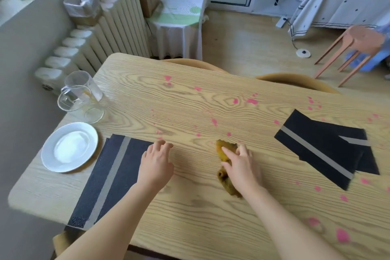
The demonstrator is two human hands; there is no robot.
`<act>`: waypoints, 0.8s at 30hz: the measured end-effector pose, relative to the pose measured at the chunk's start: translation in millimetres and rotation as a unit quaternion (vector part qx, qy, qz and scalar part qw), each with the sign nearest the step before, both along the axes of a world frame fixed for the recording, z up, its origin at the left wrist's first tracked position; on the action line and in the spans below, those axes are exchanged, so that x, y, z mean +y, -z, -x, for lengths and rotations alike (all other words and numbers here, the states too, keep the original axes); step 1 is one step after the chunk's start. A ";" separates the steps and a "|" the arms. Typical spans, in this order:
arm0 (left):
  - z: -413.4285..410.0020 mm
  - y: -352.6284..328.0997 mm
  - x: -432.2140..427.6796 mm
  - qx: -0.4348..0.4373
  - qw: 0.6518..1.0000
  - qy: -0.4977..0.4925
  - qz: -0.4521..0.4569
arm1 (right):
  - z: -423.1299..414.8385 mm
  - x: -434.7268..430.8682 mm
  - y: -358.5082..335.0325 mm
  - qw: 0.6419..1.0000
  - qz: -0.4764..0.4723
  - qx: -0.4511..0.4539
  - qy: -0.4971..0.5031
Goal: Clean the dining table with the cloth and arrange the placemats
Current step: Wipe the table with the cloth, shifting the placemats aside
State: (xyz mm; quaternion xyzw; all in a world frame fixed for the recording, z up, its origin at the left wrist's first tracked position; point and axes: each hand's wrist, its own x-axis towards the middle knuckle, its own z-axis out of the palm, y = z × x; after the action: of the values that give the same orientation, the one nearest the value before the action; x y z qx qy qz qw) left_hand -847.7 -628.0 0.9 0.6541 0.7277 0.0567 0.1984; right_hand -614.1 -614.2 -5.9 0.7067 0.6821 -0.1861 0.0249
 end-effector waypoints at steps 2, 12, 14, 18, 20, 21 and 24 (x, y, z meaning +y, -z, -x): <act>8.6 1.1 1.9 0.007 1.000 0.004 -0.002 | -16.2 12.5 -3.8 0.997 -0.009 -0.016 0.081; 55.7 2.7 4.3 0.024 0.997 -0.027 0.062 | 84.0 21.6 -5.7 0.998 0.006 0.017 -0.054; 64.5 1.9 -1.2 0.027 0.996 -0.028 0.079 | 111.8 15.2 -3.2 0.992 0.008 0.021 -0.127; 77.3 -3.4 -8.7 0.044 0.996 -0.001 0.082 | 119.3 29.5 2.7 0.988 -0.008 0.006 -0.153; 84.7 -4.6 -8.3 0.051 0.995 0.004 0.085 | 113.7 46.2 2.8 0.996 -0.016 0.004 -0.090; 87.7 -4.6 -7.4 0.050 0.995 0.005 0.085 | 112.7 53.6 1.8 0.999 -0.015 0.005 -0.048; 95.4 -4.9 -2.7 0.029 0.997 -0.001 0.078 | 128.1 61.0 0.9 1.000 -0.012 -0.007 -0.001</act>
State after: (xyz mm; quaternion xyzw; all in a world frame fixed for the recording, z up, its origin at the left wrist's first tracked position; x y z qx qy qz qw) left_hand -943.1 -630.6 5.8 0.6373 0.7360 -0.0186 0.2275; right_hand -742.3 -553.2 -6.8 0.7074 0.6849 -0.1731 0.0208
